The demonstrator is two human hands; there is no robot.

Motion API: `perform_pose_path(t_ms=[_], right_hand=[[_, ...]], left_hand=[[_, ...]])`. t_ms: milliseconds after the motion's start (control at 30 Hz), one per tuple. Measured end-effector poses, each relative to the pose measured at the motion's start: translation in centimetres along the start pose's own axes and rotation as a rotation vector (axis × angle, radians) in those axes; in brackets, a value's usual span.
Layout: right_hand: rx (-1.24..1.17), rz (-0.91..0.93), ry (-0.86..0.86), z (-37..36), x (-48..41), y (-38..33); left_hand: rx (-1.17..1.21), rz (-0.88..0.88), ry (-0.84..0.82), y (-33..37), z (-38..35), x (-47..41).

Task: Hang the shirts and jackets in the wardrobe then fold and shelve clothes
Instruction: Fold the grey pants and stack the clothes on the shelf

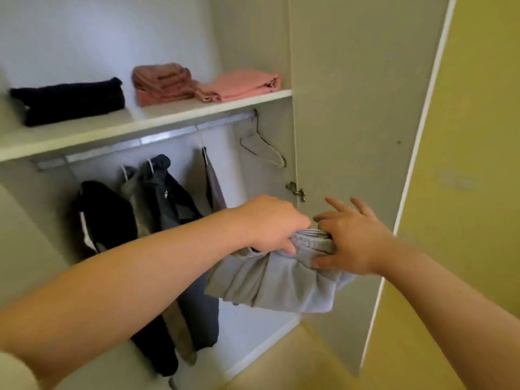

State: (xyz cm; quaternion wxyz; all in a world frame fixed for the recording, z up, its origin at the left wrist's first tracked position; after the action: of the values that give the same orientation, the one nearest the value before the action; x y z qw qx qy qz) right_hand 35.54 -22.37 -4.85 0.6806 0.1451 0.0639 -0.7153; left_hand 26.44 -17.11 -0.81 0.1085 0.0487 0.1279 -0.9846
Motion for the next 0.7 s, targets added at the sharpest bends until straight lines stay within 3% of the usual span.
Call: perform_pose_path(t_ms=[133,367,533,700], right_hand=[[-0.06,0.067,0.132,4.2,-6.1,-5.2],[-0.073,0.227,0.341,14.1,-15.8,-10.4],[-0.226,0.341,0.372,21.6,-22.4,-14.2],[-0.32,0.344,0.428,26.5,-28.5,-15.9]], left_hand=[[-0.064,0.159,-0.001,-6.6,3.4,5.0],[-0.116,0.61,-0.06,-17.9,11.4,12.0],[-0.086,0.97,0.039,-25.6,19.6,16.4],[-0.185,1.094,0.155,-30.5,25.2,18.2]])
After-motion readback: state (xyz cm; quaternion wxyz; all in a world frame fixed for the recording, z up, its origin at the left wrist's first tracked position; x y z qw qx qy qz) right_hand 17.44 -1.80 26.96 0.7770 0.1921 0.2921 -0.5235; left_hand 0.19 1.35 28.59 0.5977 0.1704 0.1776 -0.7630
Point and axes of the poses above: each hand's wrist, its own x-axis away from the middle knuckle, its own z-axis out of the back of the hand, y = z × x, the point moved 8 cm from there along -x, towards the middle knuckle, and after that the axes turned 14 degrees about y, right-handed, at the moved point
